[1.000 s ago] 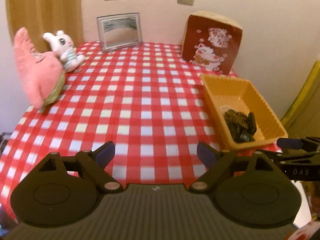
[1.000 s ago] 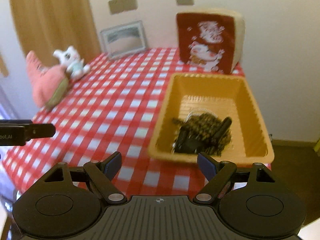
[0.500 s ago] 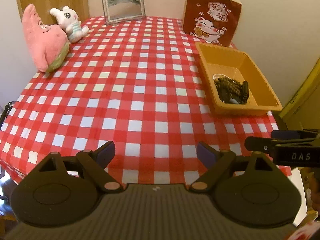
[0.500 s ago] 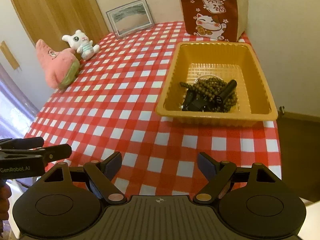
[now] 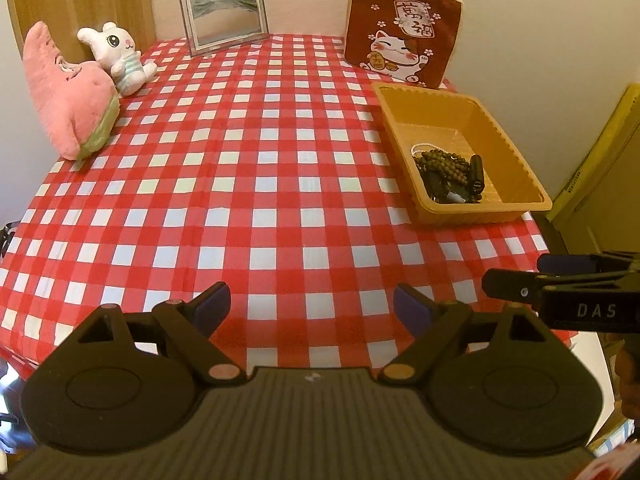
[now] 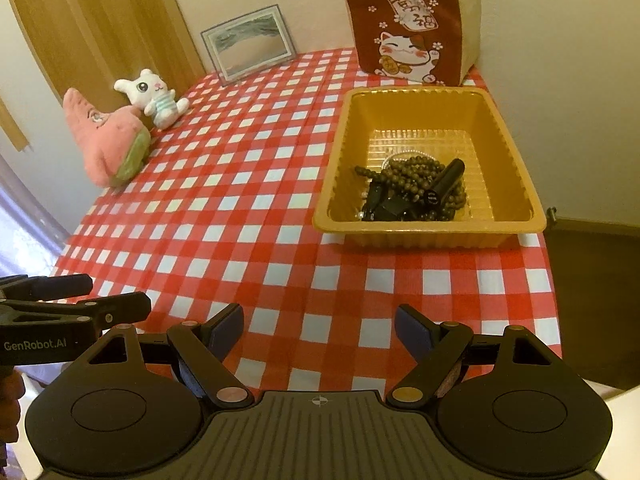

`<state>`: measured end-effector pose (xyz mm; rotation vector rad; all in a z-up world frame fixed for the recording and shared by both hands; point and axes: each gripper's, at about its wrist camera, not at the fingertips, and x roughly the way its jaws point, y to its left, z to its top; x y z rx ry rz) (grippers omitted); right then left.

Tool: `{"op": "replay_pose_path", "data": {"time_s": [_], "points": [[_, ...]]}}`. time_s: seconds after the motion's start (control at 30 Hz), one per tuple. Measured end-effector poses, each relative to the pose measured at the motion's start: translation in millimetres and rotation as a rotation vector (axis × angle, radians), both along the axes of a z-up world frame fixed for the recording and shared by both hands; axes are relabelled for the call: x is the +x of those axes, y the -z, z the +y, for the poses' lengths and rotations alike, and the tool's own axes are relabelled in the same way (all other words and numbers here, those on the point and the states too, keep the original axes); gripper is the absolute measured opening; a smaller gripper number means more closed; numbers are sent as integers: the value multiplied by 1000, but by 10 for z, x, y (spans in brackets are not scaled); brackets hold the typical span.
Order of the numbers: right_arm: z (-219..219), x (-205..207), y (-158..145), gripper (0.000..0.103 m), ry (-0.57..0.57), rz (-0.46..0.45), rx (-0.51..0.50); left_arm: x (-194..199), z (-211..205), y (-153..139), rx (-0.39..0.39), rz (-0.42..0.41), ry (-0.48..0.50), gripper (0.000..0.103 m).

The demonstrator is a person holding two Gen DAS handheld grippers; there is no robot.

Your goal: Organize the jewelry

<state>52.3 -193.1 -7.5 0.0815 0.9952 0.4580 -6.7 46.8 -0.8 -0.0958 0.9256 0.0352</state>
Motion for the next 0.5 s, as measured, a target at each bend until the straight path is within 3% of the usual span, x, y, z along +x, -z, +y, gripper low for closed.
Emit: {"op": "replay_pose_path", "data": {"time_s": [0.5], "points": [[89,35,-10,82,-1,-16,-12,63,15,-27,-2,-8,8,87]]}}
